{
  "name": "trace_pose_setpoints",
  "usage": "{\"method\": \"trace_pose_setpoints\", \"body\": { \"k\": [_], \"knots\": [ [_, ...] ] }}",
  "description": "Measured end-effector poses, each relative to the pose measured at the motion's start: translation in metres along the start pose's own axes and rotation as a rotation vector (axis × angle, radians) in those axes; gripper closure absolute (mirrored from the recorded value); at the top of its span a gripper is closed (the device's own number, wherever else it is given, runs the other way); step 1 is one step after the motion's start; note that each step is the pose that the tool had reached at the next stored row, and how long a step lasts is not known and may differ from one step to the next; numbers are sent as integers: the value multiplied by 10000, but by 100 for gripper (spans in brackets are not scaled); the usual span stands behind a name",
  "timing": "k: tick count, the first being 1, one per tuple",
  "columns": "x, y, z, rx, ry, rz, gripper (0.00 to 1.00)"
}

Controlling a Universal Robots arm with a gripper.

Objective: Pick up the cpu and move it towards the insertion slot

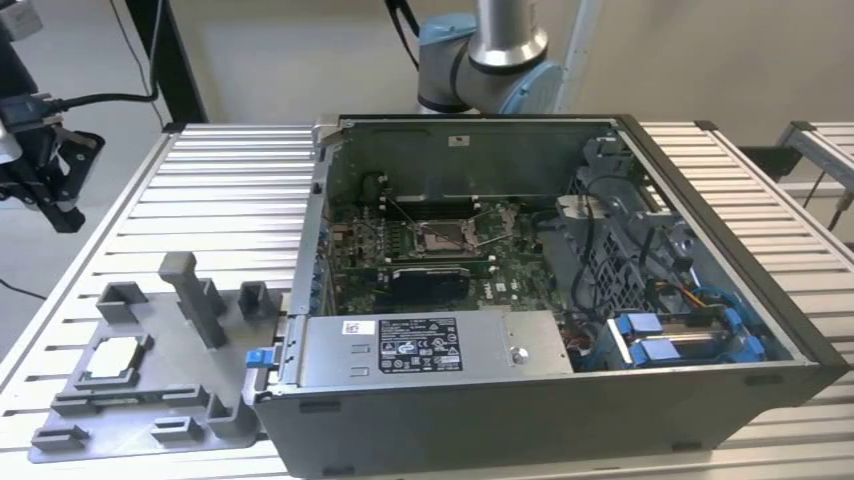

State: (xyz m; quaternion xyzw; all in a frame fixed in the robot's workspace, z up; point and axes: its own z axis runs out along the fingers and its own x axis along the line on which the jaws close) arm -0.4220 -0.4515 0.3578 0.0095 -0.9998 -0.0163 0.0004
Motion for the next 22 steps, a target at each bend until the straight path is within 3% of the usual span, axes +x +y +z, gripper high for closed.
{"method": "trace_pose_setpoints", "body": {
  "k": [9,16,22],
  "knots": [
    [35,-59,-2,1,1,-1,100],
    [82,-143,2,1,1,-1,100],
    [83,-142,12,0,4,-142,100]
  ]
}}
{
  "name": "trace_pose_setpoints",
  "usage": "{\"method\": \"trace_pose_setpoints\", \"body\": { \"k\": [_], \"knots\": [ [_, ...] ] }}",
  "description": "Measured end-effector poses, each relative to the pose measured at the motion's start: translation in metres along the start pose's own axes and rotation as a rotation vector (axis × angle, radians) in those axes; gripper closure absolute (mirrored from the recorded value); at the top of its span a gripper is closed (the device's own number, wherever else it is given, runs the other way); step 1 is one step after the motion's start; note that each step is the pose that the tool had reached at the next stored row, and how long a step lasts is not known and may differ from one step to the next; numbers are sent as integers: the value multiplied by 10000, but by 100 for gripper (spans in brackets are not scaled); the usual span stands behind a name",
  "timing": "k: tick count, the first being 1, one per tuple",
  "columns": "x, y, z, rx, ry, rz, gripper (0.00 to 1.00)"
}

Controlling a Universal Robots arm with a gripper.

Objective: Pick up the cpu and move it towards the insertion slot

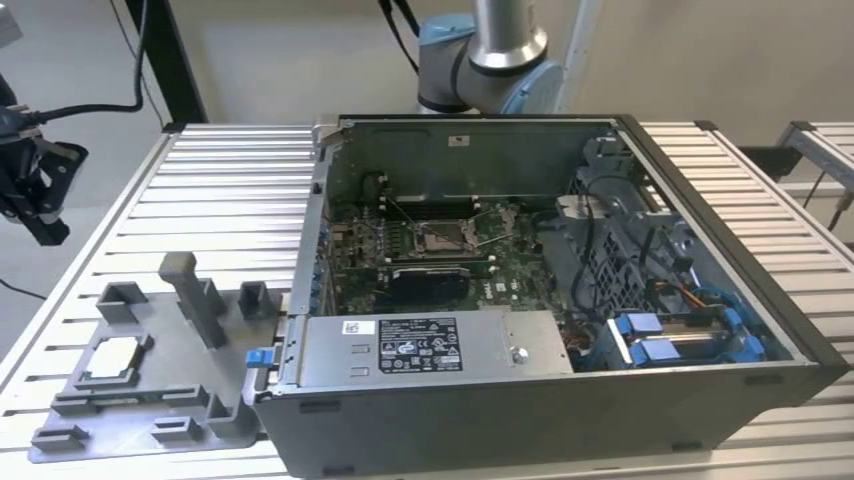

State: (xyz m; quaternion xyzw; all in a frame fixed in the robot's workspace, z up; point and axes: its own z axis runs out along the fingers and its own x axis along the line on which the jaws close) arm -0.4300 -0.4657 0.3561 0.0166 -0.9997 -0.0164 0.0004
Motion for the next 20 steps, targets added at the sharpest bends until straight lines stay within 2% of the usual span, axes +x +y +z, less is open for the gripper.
{"method": "trace_pose_setpoints", "body": {
  "k": [2,11,12,20],
  "knots": [
    [-1,13,1,0,4,-142,100],
    [0,14,1,0,8,-144,100],
    [0,14,1,0,8,-145,0],
    [0,14,0,1,10,-144,0]
  ]
}}
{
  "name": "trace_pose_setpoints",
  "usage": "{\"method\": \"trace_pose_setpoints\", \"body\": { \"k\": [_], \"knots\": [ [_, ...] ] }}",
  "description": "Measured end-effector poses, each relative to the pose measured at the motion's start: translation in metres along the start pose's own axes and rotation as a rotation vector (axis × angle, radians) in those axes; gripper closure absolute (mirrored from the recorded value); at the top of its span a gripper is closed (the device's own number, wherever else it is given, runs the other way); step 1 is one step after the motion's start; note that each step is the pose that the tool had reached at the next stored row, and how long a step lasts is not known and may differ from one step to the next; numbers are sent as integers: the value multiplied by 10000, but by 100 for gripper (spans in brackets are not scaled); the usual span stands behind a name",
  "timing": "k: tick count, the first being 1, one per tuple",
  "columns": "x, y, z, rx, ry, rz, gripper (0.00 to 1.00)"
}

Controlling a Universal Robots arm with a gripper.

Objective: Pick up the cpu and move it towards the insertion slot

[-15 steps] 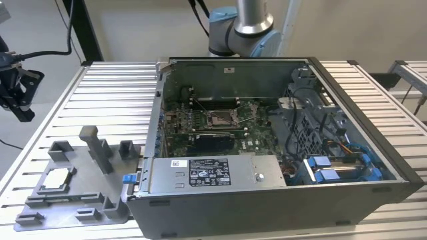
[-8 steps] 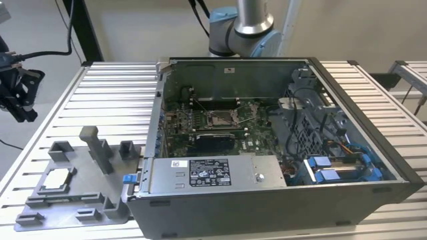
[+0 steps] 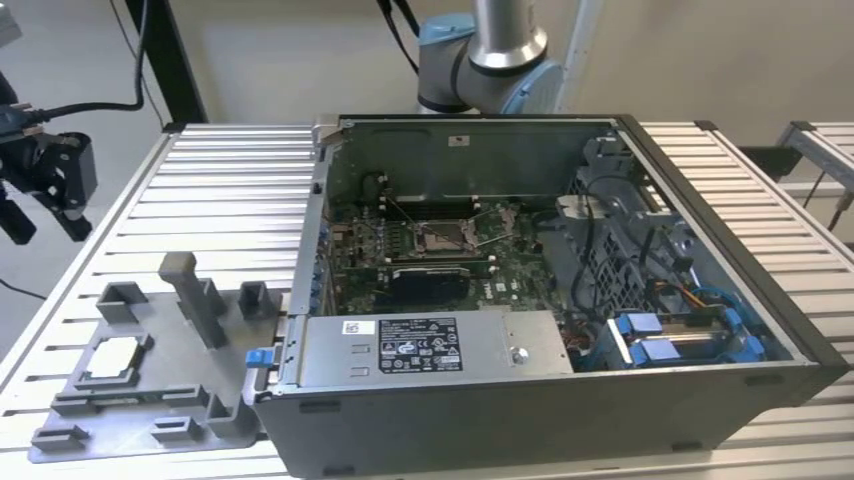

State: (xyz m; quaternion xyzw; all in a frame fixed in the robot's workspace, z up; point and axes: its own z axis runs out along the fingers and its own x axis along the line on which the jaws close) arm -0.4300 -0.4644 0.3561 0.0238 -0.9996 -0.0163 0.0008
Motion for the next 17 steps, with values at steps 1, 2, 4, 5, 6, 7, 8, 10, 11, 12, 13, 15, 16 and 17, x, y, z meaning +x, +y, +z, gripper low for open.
{"method": "trace_pose_setpoints", "body": {
  "k": [1,2,4,5,6,7,8,10,11,12,13,15,16,17],
  "knots": [
    [0,0,0,0,0,0,0],
    [0,0,0,0,0,0,0],
    [0,0,0,0,1,0,0],
    [0,0,0,0,1,0,0],
    [0,0,0,0,2,0,0],
    [0,0,0,0,2,0,0],
    [0,0,0,0,2,0,0],
    [0,0,0,0,3,0,0],
    [0,0,1,-1,3,0,0],
    [0,0,2,0,3,0,0],
    [0,0,3,0,4,0,0],
    [-1,0,10,0,3,0,0],
    [0,0,17,-1,3,0,0],
    [0,-1,26,-1,1,0,0]
  ]
}}
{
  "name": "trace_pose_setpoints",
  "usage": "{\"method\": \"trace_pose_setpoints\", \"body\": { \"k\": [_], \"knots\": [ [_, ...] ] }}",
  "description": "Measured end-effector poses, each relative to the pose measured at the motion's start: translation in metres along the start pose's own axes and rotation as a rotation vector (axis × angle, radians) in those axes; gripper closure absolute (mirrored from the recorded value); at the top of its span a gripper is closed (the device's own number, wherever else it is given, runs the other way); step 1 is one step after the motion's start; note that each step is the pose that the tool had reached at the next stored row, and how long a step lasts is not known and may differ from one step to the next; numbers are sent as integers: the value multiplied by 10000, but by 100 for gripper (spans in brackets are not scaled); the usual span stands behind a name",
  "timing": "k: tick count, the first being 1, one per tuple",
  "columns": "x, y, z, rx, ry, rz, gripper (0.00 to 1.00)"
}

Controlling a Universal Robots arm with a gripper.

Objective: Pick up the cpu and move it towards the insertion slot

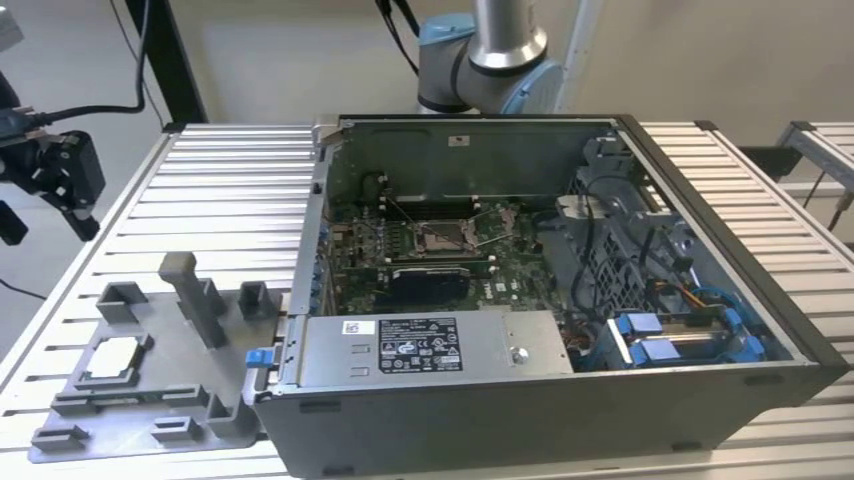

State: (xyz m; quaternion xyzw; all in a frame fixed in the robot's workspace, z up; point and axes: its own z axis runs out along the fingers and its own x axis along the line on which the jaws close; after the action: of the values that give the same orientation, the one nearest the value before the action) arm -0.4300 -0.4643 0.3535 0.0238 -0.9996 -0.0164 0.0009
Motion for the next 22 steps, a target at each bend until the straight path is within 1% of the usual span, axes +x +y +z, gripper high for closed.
{"method": "trace_pose_setpoints", "body": {
  "k": [22],
  "knots": [
    [0,-9,272,1,1,-1,0]
  ]
}}
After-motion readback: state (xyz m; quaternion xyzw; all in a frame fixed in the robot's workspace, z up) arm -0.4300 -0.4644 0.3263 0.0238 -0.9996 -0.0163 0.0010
